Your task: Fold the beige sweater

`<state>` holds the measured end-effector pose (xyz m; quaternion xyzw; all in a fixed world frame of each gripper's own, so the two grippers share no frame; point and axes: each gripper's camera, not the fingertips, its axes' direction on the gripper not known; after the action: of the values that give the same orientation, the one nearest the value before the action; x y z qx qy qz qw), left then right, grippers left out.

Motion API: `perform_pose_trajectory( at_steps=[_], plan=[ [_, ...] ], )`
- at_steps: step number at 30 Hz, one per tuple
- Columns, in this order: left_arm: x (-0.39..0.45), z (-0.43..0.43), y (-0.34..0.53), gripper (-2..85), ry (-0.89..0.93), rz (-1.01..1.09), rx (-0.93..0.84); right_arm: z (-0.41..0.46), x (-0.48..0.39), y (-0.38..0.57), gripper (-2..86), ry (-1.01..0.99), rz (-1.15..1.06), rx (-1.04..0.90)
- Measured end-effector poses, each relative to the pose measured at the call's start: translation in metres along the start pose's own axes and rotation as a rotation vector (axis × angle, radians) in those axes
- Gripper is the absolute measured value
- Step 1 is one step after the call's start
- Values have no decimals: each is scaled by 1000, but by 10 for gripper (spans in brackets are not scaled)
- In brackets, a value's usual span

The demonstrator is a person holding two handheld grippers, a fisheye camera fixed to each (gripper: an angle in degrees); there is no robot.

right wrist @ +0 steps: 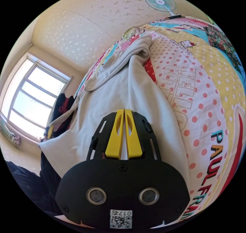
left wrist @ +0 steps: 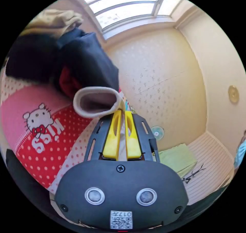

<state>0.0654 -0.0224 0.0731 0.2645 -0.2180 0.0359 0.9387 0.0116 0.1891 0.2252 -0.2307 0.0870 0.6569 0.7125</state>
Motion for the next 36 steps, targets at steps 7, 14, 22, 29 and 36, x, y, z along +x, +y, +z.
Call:
perform_pose_trajectory(
  at_steps=[7, 14, 22, 29, 36],
  plan=[
    [165, 146, -23, 12, 245, 399, -267, -6, 11, -16, 4, 1, -16, 11],
    [267, 399, 162, 72, 259, 635, -1093, -13, 23, -30, 3, -38, -35, 20],
    [178, 318, 185, 112, 485, 272, -1163, -16, 34, -46, 4, -84, -42, 19],
    [108, 161, 180, 151, 344, 123, -1119, -18, 39, -61, 5, -117, -12, 1],
    [32, 90, 186, 247, 58, -207, -1045, -29, 35, -67, 6, -188, -13, 23]
  ],
)
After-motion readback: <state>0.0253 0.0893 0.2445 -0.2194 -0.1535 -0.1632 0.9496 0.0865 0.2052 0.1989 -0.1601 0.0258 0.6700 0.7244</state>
